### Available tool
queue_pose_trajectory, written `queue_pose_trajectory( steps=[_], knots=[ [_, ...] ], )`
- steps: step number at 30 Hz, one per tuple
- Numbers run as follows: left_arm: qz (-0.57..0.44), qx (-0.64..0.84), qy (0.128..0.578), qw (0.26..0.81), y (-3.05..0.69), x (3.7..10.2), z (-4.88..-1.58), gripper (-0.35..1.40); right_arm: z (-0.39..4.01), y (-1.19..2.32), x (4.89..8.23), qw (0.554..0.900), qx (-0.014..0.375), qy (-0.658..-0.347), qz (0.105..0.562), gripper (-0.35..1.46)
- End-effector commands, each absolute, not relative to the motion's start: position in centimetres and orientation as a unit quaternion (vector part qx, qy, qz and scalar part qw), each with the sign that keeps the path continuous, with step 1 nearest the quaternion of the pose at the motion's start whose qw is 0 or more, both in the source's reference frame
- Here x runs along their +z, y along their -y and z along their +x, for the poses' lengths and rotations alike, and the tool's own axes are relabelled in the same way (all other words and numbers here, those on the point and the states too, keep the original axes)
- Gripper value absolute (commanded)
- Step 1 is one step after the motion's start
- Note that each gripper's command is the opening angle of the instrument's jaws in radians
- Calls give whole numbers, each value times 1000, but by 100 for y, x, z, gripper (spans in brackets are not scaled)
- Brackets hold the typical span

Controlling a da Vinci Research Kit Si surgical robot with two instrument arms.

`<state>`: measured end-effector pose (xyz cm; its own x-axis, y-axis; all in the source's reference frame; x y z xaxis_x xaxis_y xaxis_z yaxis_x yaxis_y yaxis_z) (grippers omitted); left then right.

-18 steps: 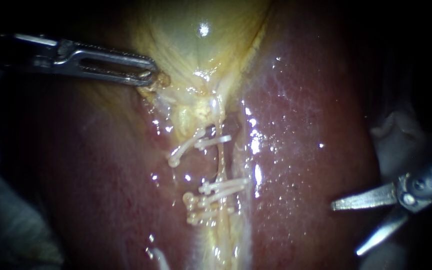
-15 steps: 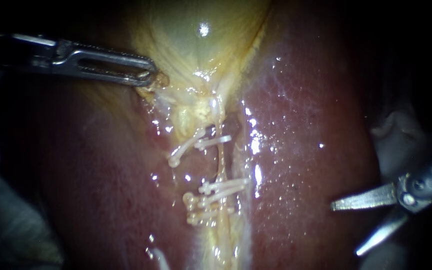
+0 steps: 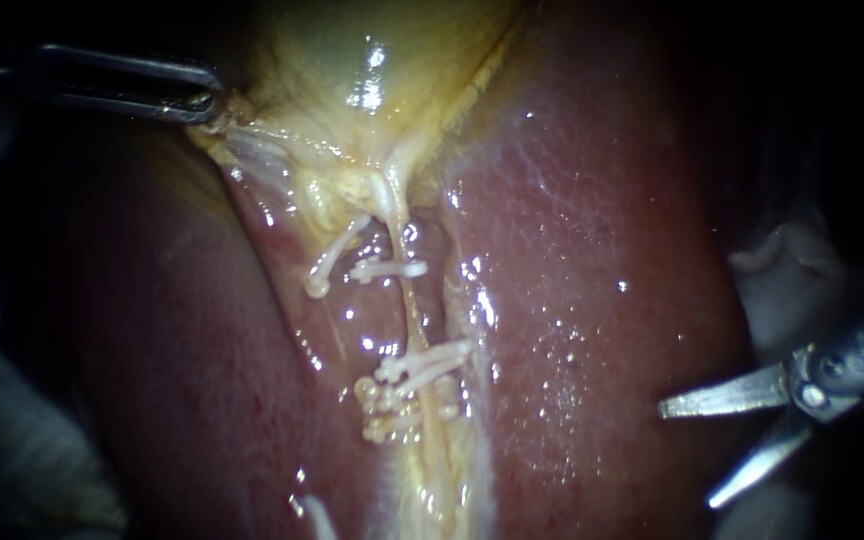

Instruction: Go to the cutting position right tube

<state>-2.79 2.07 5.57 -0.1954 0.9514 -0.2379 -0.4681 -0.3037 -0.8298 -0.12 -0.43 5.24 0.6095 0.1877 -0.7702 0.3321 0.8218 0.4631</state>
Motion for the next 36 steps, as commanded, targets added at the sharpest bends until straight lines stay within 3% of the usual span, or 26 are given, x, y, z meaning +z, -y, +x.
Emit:
queue_pose_trajectory(
  steps=[1, 12, 20, 28, 36],
  knots=[
    [-388, 708, 311, 502, -207, 558, -279, -35, -9, 42, 525, 848, -41, -439, 295, 144],
    [-388, 706, 312, 504, -207, 558, -279, -35, 46, 10, 558, 851, 40, -414, 322, 142],
    [-388, 706, 311, 504, -206, 558, -280, -35, 74, -15, 588, 854, 87, -417, 299, 144],
    [-388, 706, 311, 504, -206, 558, -281, -35, 88, -10, 630, 851, 142, -398, 312, 142],
    [-388, 706, 311, 504, -206, 558, -281, -35, 118, 3, 672, 816, 180, -386, 391, 144]
  ],
)
